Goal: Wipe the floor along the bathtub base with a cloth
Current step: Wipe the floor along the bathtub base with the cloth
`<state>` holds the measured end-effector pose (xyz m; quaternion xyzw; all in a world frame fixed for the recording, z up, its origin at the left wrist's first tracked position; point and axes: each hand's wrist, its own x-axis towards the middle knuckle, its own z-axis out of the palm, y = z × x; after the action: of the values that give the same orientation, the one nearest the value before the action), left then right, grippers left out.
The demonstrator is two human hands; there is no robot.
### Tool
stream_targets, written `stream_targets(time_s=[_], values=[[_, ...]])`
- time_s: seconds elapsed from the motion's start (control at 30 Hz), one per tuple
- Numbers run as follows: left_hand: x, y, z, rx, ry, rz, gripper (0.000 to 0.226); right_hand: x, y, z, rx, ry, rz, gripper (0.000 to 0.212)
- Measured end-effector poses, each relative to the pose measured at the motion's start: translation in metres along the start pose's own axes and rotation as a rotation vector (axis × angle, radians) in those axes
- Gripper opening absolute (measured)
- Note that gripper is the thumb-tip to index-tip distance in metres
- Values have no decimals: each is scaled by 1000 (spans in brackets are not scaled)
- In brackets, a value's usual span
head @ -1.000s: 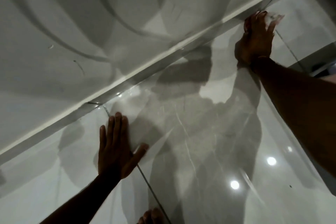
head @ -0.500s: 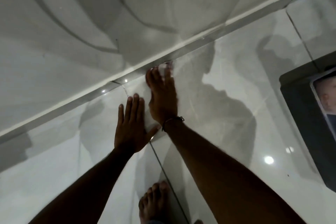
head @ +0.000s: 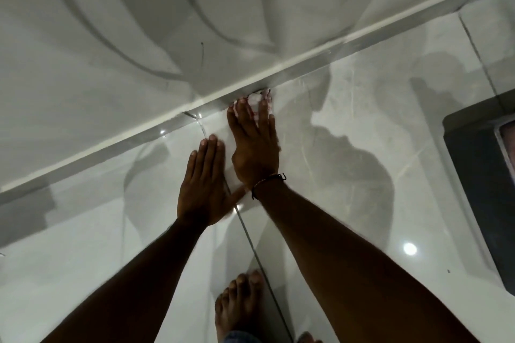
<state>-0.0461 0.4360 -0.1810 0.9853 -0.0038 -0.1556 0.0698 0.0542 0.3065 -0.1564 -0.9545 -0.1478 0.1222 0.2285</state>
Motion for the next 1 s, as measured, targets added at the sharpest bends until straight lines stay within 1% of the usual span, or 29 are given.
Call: stream_targets(time_s=[0.1, 0.13, 0.23, 0.33, 0.47, 0.5, 0.57, 0.6, 0.63, 0.7, 0.77, 0.8, 0.87, 1.0], values=[[0, 0, -1, -5, -20, -18, 117, 3, 19, -3, -57, 22, -75, 72], [1, -1, -2, -15, -24, -24, 118, 5, 27, -7, -68, 25, -70, 74], [1, 1, -6, -31, -24, -55, 120, 22, 72, -32, -61, 98, 48, 78], [1, 3, -6, -23, -16, -75, 120, 42, 141, -71, -73, 136, 172, 66], [2, 3, -3, -8, 3, -78, 120, 72, 224, -121, -332, 184, 228, 70], [2, 2, -2, -4, 13, -75, 120, 81, 242, -132, -374, 199, 274, 67], [2, 1, 2, 6, 31, -72, 119, 99, 275, -153, -395, 221, 381, 46], [3, 0, 3, 12, 29, -71, 119, 106, 290, -162, -381, 227, 396, 34], [3, -1, 3, 15, 23, -70, 119, 110, 303, -170, -359, 230, 380, 28], [3, 0, 3, 19, 26, -71, 120, 109, 319, -183, -345, 215, 373, 28], [3, 2, 1, 20, 21, -80, 121, 103, 314, -180, -291, 195, 361, 48], [3, 3, 0, 13, 18, -84, 121, 100, 302, -172, -262, 171, 349, 53], [2, 4, -2, 11, 18, -84, 121, 88, 257, -147, -239, 124, 316, 54], [2, 6, -6, 6, 12, -69, 119, 42, 133, -74, -51, 123, 91, 57]])
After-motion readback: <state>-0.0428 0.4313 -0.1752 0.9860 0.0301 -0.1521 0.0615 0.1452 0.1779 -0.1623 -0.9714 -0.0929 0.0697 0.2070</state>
